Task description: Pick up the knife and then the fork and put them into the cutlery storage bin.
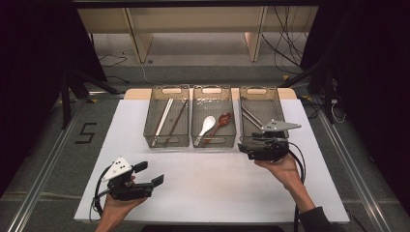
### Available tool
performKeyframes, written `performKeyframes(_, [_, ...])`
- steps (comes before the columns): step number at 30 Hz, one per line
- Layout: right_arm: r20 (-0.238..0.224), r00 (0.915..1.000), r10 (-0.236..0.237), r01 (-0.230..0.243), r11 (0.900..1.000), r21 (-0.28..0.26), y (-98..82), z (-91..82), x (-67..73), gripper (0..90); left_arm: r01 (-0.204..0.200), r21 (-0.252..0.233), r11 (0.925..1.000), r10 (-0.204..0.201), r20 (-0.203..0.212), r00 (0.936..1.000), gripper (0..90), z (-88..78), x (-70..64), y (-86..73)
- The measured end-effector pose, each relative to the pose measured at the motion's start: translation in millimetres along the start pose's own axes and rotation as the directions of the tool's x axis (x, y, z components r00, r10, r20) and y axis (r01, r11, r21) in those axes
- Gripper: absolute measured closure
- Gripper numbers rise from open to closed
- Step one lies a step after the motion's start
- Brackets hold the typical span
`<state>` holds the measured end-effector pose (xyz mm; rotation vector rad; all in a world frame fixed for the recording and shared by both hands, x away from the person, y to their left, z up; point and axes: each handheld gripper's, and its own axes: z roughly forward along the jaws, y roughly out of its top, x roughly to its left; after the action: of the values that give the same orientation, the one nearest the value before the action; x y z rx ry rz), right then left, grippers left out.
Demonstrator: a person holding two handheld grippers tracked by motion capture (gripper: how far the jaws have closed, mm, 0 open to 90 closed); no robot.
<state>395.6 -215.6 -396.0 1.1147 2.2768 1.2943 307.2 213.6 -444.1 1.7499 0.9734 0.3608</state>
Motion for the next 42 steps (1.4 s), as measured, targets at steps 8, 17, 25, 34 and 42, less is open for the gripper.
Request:
performKeyframes(8, [-0.007, 1.0000, 0.000, 0.000, 1.000, -0.019, -11.1, -5.0, 2.5, 28.8, -0.003, 0.004, 1.0000, 0.003, 0.001, 1.0000, 17.1, 0.1, 0.0, -0.1])
performKeyframes(17, [-0.025, 0.9997, 0.002, -0.003, 1.000, -0.030, -25.5, -7.5, 7.9, 28.2, -0.008, 0.008, 0.9999, 0.007, 0.001, 1.0000, 17.1, 0.1, 0.1, -0.1])
performKeyframes(25, [-0.030, 0.9995, -0.013, 0.011, 0.999, -0.048, -32.1, -12.1, 14.7, 26.9, -0.007, 0.009, 0.9999, 0.007, 0.001, 1.0000, 17.1, -0.1, 0.1, -0.3])
performKeyframes(34, [-0.052, 0.9986, -0.013, 0.010, 0.998, -0.057, -46.7, -17.7, 23.9, 24.8, -0.009, 0.011, 0.9999, 0.008, 0.004, 1.0000, 17.1, -0.2, -0.1, -0.4])
performKeyframes(42, [-0.054, 0.9985, -0.006, 0.003, 0.998, -0.060, -64.6, -24.1, 30.3, 22.0, -0.009, 0.009, 0.9999, 0.009, 0.007, 0.9999, 17.1, -0.2, -0.6, -0.5])
